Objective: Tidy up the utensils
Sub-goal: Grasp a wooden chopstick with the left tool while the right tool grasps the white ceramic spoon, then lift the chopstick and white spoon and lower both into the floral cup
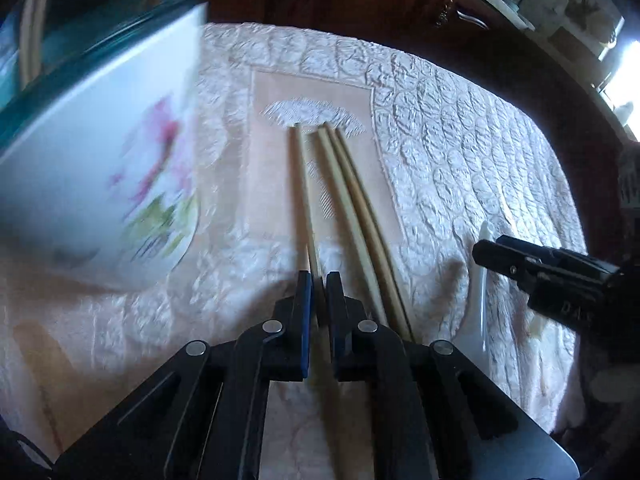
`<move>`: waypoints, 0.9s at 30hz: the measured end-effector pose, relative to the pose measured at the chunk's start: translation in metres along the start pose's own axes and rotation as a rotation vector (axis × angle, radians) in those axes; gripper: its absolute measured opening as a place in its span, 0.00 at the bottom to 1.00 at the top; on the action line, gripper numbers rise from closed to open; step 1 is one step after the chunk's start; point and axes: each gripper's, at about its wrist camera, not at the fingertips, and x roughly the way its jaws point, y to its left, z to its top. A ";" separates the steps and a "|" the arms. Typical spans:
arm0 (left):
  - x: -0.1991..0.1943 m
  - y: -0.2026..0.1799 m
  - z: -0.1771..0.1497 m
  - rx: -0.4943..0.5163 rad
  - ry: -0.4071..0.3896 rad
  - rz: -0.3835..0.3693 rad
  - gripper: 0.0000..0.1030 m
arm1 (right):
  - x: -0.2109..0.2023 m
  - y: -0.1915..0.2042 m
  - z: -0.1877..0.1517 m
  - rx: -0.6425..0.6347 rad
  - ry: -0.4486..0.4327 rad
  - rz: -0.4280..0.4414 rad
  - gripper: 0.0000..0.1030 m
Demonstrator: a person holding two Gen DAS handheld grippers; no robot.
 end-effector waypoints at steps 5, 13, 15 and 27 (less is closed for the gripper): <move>-0.022 0.016 -0.022 -0.020 0.021 -0.026 0.04 | 0.005 -0.003 -0.011 0.016 0.014 0.035 0.24; -0.048 0.026 -0.068 0.001 0.084 -0.035 0.04 | -0.004 0.019 -0.031 -0.118 0.100 0.224 0.11; -0.047 0.019 -0.068 0.019 0.075 -0.023 0.04 | -0.006 0.024 -0.042 -0.150 0.117 0.215 0.10; -0.013 0.008 -0.019 0.059 0.019 0.048 0.25 | 0.016 0.041 -0.029 -0.150 0.075 0.175 0.21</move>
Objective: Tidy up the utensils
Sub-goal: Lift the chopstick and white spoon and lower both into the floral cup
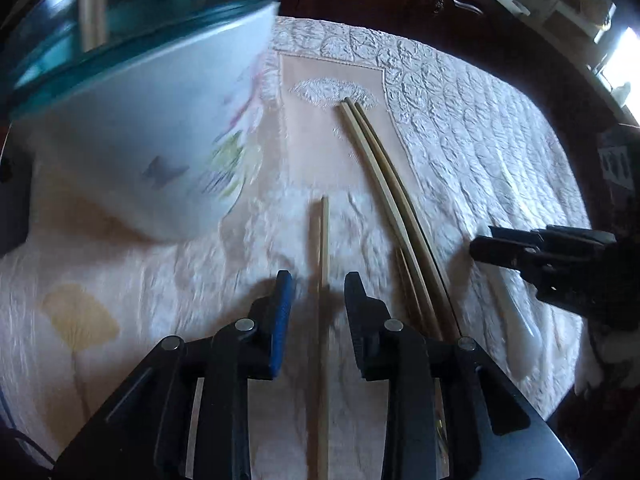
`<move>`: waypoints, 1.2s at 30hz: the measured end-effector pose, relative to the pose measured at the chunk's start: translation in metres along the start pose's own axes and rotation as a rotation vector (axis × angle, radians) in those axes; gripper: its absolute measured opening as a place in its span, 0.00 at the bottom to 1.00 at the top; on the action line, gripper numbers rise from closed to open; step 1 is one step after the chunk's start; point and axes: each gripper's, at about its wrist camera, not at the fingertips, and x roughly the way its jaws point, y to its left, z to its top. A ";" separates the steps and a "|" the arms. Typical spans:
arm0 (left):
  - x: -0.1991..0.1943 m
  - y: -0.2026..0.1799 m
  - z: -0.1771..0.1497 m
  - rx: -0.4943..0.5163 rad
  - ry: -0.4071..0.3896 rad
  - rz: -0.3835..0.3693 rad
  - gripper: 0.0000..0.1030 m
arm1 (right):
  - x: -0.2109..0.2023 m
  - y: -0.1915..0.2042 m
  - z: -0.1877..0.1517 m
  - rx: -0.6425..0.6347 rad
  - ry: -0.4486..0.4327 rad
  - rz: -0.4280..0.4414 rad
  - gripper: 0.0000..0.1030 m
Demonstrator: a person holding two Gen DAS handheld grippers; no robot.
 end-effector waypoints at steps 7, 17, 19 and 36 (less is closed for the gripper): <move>-0.002 0.001 0.007 0.045 -0.004 -0.008 0.04 | -0.019 -0.013 0.015 -0.001 -0.054 0.048 0.12; -0.101 0.037 -0.006 -0.024 -0.175 -0.174 0.04 | -0.088 0.007 0.010 -0.053 -0.202 0.079 0.12; -0.116 0.039 -0.009 -0.021 -0.203 -0.173 0.04 | -0.099 0.013 0.008 -0.071 -0.222 0.072 0.12; -0.240 0.067 -0.005 0.001 -0.443 -0.165 0.04 | -0.147 0.078 0.044 -0.137 -0.384 0.175 0.12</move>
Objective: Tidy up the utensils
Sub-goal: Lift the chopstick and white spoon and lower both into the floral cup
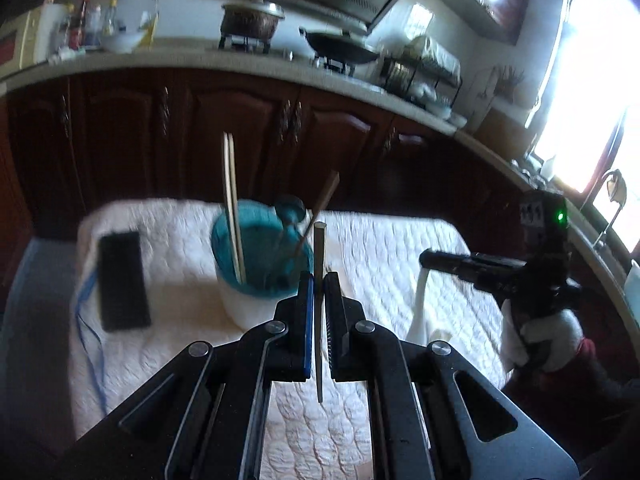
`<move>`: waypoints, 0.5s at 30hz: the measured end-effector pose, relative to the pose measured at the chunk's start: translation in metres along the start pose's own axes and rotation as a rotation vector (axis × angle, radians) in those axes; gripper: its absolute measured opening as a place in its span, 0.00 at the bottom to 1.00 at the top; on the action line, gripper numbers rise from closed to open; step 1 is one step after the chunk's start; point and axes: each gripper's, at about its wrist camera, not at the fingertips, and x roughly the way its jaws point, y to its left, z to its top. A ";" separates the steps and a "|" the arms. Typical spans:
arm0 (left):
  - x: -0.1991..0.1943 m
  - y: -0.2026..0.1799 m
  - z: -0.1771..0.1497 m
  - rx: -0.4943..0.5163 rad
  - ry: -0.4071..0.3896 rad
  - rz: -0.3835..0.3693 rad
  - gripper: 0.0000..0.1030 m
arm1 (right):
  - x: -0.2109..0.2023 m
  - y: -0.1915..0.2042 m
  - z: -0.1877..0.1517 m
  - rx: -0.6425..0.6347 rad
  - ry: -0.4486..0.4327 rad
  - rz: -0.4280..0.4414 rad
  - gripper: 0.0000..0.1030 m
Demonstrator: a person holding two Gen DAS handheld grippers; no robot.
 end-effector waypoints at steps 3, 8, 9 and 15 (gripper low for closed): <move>-0.012 0.001 0.021 0.008 -0.036 0.015 0.04 | 0.001 0.010 0.016 -0.016 -0.032 0.009 0.12; -0.024 0.003 0.061 0.039 -0.125 0.060 0.04 | 0.008 0.024 0.046 -0.039 -0.085 0.023 0.12; -0.026 0.004 0.070 0.045 -0.145 0.078 0.04 | 0.011 0.028 0.052 -0.048 -0.093 0.022 0.12; -0.009 0.015 0.102 0.065 -0.172 0.148 0.04 | 0.034 0.054 0.086 -0.118 -0.142 0.029 0.12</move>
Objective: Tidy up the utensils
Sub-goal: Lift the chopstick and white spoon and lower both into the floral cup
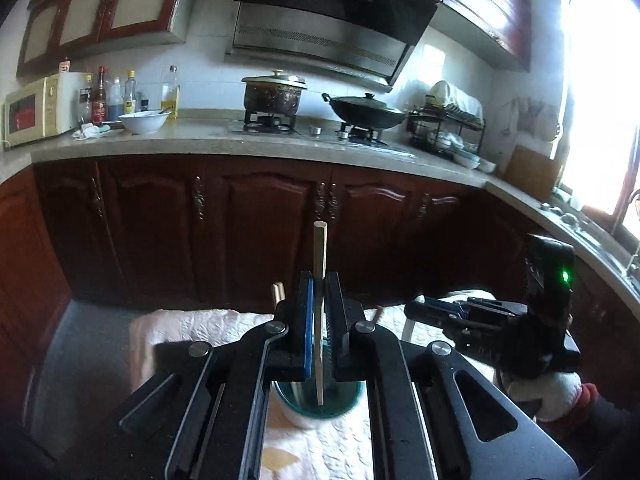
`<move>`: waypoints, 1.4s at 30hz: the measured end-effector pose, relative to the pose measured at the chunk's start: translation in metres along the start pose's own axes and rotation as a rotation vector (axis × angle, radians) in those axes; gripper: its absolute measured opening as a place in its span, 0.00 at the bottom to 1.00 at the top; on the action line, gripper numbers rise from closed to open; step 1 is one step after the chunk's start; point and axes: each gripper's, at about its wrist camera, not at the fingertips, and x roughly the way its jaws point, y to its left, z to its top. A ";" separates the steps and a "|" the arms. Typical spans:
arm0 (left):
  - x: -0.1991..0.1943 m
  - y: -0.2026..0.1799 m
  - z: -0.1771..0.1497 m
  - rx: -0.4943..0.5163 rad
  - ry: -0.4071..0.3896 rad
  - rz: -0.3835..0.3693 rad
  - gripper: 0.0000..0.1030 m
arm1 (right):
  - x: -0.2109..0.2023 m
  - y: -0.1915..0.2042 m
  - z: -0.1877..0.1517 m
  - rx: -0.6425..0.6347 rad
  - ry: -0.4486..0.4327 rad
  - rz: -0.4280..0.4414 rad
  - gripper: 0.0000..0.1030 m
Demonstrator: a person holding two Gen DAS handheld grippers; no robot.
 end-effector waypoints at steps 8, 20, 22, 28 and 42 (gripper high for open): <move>0.044 0.013 -0.012 -0.002 0.065 0.049 0.04 | 0.042 0.011 0.009 -0.062 0.000 0.000 0.12; 0.073 0.018 -0.030 -0.014 0.116 0.076 0.04 | 0.067 0.003 0.002 -0.059 0.010 0.020 0.12; 0.077 0.020 -0.033 -0.020 0.125 0.077 0.04 | 0.069 0.002 0.001 -0.058 0.010 0.019 0.12; 0.086 0.022 -0.040 -0.027 0.141 0.079 0.04 | 0.073 0.001 -0.003 -0.054 0.008 0.014 0.12; 0.099 0.025 -0.052 -0.042 0.177 0.089 0.04 | 0.077 0.004 -0.017 -0.088 0.003 0.024 0.12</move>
